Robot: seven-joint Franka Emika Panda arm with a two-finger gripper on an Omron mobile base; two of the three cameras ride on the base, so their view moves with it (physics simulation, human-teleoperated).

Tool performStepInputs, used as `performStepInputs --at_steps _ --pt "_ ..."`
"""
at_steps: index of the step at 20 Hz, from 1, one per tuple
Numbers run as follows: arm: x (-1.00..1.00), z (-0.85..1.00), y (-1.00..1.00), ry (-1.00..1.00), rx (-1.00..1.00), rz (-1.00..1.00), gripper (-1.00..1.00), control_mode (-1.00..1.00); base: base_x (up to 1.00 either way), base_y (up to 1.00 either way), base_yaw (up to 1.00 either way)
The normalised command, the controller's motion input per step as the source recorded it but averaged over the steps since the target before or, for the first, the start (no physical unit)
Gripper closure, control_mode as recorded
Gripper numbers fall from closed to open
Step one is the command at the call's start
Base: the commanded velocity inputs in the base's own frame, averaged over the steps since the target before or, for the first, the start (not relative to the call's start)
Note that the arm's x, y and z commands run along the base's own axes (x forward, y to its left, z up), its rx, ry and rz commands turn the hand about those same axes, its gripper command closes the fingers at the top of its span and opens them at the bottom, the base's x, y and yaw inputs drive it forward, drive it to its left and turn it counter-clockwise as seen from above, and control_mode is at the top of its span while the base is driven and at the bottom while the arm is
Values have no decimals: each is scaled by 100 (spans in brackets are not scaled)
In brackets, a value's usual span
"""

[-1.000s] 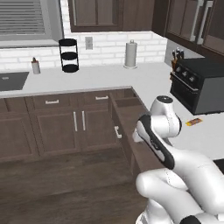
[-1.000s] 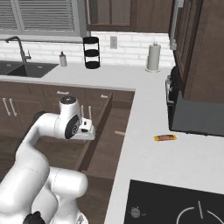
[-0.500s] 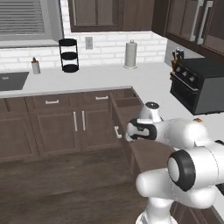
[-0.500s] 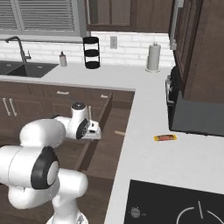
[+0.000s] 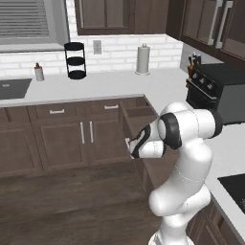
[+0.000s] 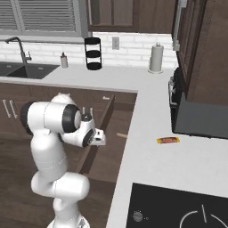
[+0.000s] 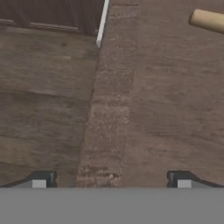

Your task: Pick the pizza cutter from the drawer and place it on the counter.

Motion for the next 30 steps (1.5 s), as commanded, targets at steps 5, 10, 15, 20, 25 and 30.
performStepInputs --at_steps 5,10,15,20,25,30 --pt "62 -92 54 8 0 0 -100 -100 0 0 0" --pt "21 -67 100 9 0 0 -100 -100 0 0 0" --pt "24 -38 100 0 1 -2 -100 -100 0 0 0" --pt "14 -17 100 12 1 -5 -100 -100 0 0 0" --pt "-2 69 6 21 -1 -17 -100 -100 0 0 0" --pt "0 100 -36 10 0 -28 -100 -100 0 0 0"
